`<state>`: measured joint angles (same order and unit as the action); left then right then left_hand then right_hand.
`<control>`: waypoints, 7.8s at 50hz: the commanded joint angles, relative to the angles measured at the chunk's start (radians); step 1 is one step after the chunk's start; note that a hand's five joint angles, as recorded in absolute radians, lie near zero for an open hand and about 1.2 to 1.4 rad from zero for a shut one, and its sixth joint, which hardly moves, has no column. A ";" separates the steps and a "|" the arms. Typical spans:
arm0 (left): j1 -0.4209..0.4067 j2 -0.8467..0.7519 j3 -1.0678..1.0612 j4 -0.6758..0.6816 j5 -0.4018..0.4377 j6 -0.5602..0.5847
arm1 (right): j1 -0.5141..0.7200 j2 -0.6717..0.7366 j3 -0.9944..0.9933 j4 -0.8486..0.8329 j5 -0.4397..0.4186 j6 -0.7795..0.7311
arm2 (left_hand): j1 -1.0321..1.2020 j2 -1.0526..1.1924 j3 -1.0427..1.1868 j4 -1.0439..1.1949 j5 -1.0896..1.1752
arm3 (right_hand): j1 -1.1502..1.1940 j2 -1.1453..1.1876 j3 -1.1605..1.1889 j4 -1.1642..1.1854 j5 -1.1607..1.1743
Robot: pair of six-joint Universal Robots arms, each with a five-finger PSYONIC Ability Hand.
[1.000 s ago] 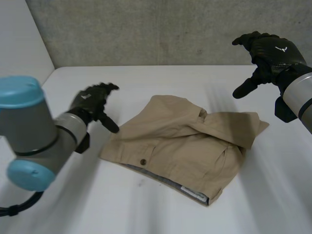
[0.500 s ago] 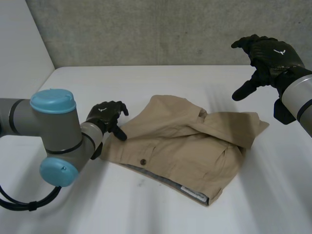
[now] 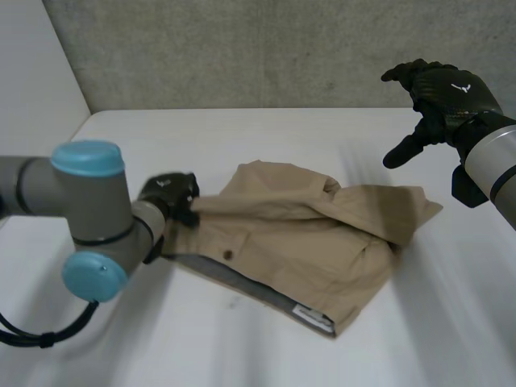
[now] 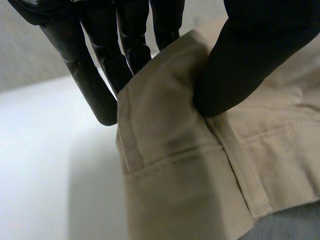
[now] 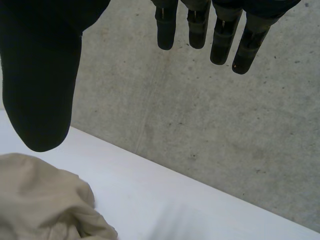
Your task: Fold the shorts.
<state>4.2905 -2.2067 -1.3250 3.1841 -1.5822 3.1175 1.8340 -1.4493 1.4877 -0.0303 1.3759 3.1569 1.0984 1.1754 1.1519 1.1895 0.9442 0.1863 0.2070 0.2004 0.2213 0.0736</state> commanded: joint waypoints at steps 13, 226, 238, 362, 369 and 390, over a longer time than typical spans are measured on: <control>-0.042 0.294 0.476 0.037 -0.099 0.001 | -0.010 -0.019 -0.032 0.003 -0.003 0.002 | 0.298 0.221 0.244 0.207 0.278 | -0.012 -0.032 -0.026 -0.047 -0.074; -0.087 0.329 -0.458 -0.029 0.057 -0.485 | 0.504 0.127 -0.191 0.150 0.170 -0.186 | -0.500 -0.577 -0.554 -0.591 -0.521 | 1.210 1.189 1.196 1.175 1.148; -0.173 0.180 -0.286 0.008 0.036 -0.547 | 0.515 0.129 -0.204 0.150 0.170 -0.175 | -0.433 -0.510 -0.487 -0.524 -0.453 | 1.210 1.189 1.196 1.175 1.148; 0.049 0.737 -0.137 -0.174 -0.082 0.079 | 0.332 0.038 -0.240 0.210 0.331 -0.594 | 0.298 0.221 0.244 0.207 0.278 | 1.210 1.189 1.196 1.175 1.148; 0.061 0.805 -0.069 -0.277 0.047 0.194 | 0.315 0.000 -0.359 0.516 0.316 -0.627 | 0.298 0.221 0.244 0.207 0.278 | 1.210 1.189 1.196 1.175 1.148; 0.072 0.201 0.347 -0.146 -0.017 0.426 | 0.214 0.359 -0.581 0.242 0.225 -0.634 | 0.298 0.221 0.244 0.207 0.278 | 1.210 1.189 1.196 1.175 1.148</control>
<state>4.3615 -1.8506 -1.2963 2.8846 -1.5305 3.5226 2.0438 -1.1583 1.0719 0.4679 1.5543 2.4924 1.1275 1.1929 1.1888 1.1949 0.9734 0.9688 1.1702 1.1885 1.1907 0.9900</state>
